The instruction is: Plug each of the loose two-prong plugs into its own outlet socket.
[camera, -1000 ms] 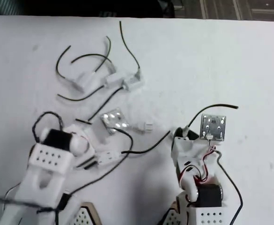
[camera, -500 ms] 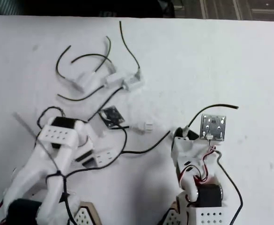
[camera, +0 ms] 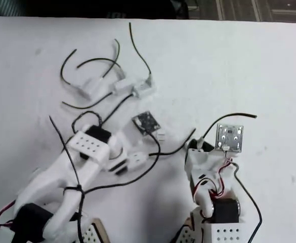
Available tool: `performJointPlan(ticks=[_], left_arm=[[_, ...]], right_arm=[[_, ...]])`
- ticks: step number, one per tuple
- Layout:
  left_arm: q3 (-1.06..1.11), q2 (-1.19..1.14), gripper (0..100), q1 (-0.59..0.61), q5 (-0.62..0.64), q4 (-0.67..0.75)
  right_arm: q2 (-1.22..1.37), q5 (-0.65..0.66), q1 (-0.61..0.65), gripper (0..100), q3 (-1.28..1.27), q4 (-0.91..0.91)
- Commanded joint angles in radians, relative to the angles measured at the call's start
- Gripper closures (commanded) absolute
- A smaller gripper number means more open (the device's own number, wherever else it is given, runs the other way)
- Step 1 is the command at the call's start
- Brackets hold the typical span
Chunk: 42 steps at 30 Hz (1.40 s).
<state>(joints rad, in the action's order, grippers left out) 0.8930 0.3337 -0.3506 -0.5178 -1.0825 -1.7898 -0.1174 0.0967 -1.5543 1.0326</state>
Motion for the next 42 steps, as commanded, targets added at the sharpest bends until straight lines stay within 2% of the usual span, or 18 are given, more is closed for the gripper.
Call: performJointPlan(ticks=[1, 4, 7, 11, 17, 21, 25, 29, 33, 37, 40, 42], left_arm=[[-0.074, 0.001, 79, -0.008, 0.023, 0.011], [-0.068, 0.007, 79, -0.025, 0.018, -0.002], [-0.084, 0.012, 80, -0.019, 0.014, -0.075], [-0.126, 0.012, 80, 0.042, 0.018, -0.141], [-0.163, 0.012, 80, 0.295, 0.006, -0.141], [-0.152, 0.012, 80, 0.481, -0.077, -0.120], [-0.155, 0.012, 80, 0.659, -0.080, -0.110], [-0.117, 0.012, 82, 0.782, -0.080, -0.051], [-0.011, 0.012, 91, 0.817, -0.078, 0.054], [0.005, 0.035, 98, 0.858, -0.051, 0.077], [0.037, 0.062, 98, 0.865, 0.032, 0.126], [0.063, 0.088, 98, 0.866, 0.037, 0.149]], right_arm=[[-0.005, -0.008, -0.002, 98.1, 0.008, -0.018], [-0.005, -0.008, -0.004, 98.1, 0.006, -0.018], [-0.005, -0.008, -0.002, 98.1, 0.006, -0.018], [-0.005, 0.000, 0.001, 98.1, 0.006, -0.022], [0.001, 0.003, 0.124, 98.1, 0.006, -0.001], [0.001, 0.003, 0.236, 98.1, 0.026, 0.008], [0.002, 0.003, 0.326, 98.1, 0.066, 0.008], [0.002, 0.003, 0.427, 98.1, 0.094, 0.008], [0.004, 0.003, 0.532, 98.1, 0.097, 0.005], [0.004, 0.003, 0.601, 98.1, 0.100, 0.002], [0.039, 0.003, 0.625, 98.1, 0.103, -0.021], [0.124, 0.003, 0.636, 98.1, 0.140, -0.030]])
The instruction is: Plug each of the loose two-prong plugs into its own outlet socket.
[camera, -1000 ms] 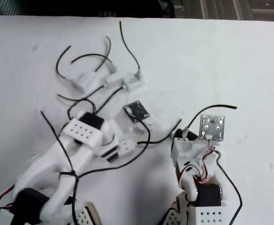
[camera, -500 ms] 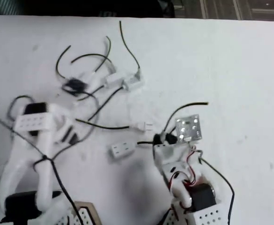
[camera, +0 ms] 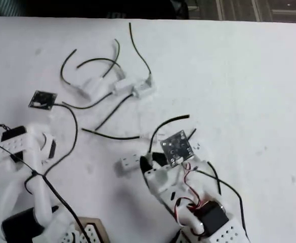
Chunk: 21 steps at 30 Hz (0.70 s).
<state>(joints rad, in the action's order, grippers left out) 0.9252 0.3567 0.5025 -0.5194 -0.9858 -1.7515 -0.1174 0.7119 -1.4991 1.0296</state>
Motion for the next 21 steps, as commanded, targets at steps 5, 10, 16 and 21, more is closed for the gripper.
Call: performJointPlan(ticks=[5, 10, 16, 21], left_arm=[[0.077, 0.128, 98, 0.012, 0.038, 0.058], [0.080, 0.134, 98, 0.015, 0.041, 0.058], [0.080, 0.134, 98, 0.015, 0.041, 0.058], [0.080, 0.134, 98, 0.015, 0.038, 0.058]], right_arm=[[0.423, -0.006, 0.028, 98.1, 0.307, -0.044], [0.674, -0.008, 0.077, 98.1, 0.373, -0.131], [0.835, -0.008, 0.085, 98.1, 0.299, -0.435], [0.952, -0.031, 0.085, 98.1, 0.282, -0.596]])
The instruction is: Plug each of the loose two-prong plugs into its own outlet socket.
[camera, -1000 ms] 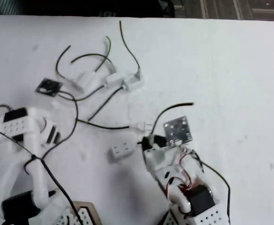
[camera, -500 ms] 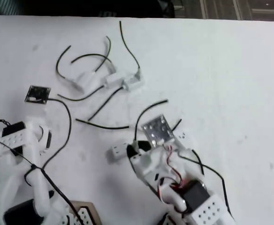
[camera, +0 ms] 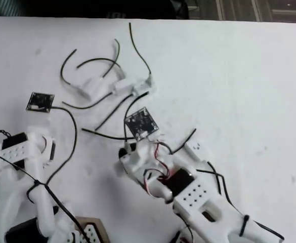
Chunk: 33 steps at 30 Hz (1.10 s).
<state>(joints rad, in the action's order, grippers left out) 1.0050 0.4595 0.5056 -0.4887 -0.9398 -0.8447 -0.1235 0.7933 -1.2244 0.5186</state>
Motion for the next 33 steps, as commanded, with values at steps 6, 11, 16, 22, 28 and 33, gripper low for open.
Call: performJointPlan(ticks=[6, 11, 16, 22, 28, 33], left_arm=[[0.002, 0.031, 98, 0.012, 0.006, 0.012], [0.002, 0.031, 98, 0.012, 0.006, 0.012], [0.002, 0.031, 98, 0.012, 0.006, 0.012], [0.002, 0.031, 98, 0.012, 0.006, 0.012], [0.002, 0.031, 98, 0.012, 0.006, 0.012], [0.002, 0.031, 98, 0.012, 0.006, 0.012]], right_arm=[[0.188, -0.029, 0.004, 98.1, 0.006, -0.157], [0.231, -0.029, 0.004, 98.1, 0.005, -0.165], [0.239, -0.031, 0.004, 98.1, 0.002, -0.165], [0.239, -0.032, 0.005, 98.1, 0.000, -0.165], [0.239, -0.029, 0.073, 98.1, -0.029, -0.165], [0.239, -0.028, 0.077, 98.1, -0.038, -0.156]])
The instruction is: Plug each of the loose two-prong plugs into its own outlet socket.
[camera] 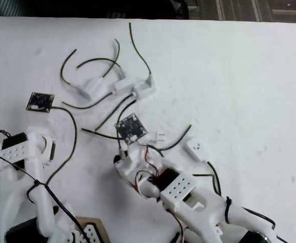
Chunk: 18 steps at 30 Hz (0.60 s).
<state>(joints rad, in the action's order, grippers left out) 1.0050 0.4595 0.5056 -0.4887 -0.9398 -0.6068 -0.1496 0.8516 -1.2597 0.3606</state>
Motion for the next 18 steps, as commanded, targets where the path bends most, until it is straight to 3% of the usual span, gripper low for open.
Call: performJointPlan(ticks=[1, 18], left_arm=[[0.002, 0.031, 98, 0.012, 0.006, 0.012], [0.002, 0.031, 98, 0.012, 0.006, 0.012]], right_arm=[[0.001, 0.000, 0.021, 98.1, -0.011, 0.002], [-0.007, 0.210, 0.070, 98.1, -0.098, 0.038]])
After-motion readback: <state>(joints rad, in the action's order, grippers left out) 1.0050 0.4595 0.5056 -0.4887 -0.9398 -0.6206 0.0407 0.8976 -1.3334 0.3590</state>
